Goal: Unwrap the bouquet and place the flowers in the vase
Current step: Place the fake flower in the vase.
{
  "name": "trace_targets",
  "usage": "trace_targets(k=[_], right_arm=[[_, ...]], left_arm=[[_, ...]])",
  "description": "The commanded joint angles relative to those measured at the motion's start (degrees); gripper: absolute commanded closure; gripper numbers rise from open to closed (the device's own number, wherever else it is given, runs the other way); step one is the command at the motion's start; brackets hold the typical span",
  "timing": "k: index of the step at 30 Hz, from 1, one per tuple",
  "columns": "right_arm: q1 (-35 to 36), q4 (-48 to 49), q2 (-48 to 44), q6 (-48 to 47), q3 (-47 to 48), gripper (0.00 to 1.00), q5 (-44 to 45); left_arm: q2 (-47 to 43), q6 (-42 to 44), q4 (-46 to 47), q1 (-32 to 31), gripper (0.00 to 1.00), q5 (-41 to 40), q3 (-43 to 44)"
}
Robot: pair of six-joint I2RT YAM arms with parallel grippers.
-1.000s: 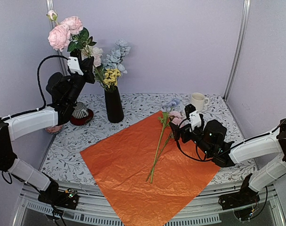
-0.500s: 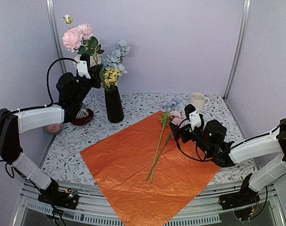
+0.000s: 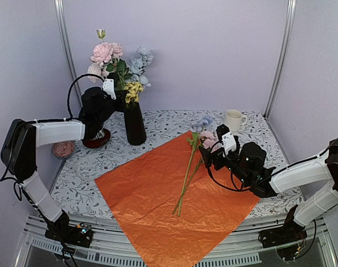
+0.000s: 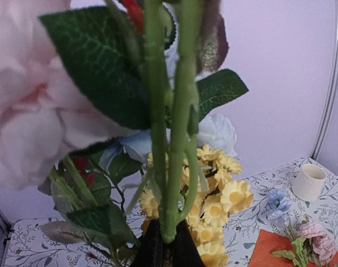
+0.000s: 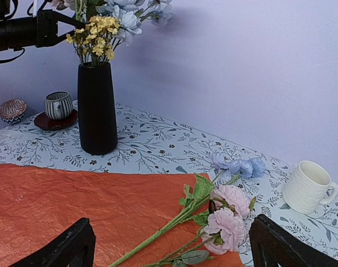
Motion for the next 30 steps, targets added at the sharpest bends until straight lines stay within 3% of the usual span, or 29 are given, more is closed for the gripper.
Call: trace_targets(k=[1,14,25,30], right_arm=[[0.1,-0.1,0.8,-0.3,1.4,0.01,-0.9],[0.1,-0.4,0.7,-0.4,1.5,0.01,-1.2],[0.0,-0.8,0.9,-0.4,1.8,0.01,-1.5],[0.1,-0.9,1.1,-0.4,2.1,0.01,-1.8]], left_arm=[[2.0,-2.1,-4.5,1.0,1.0,2.0,1.7],[5.1,-3.9,-8.7,1.2,1.0,3.3,3.7],[-1.8,-6.0,-8.7,1.2,0.66,5.0,-0.3],[-5.1,-6.4,-8.3,1.2,0.64,5.1,-2.2]])
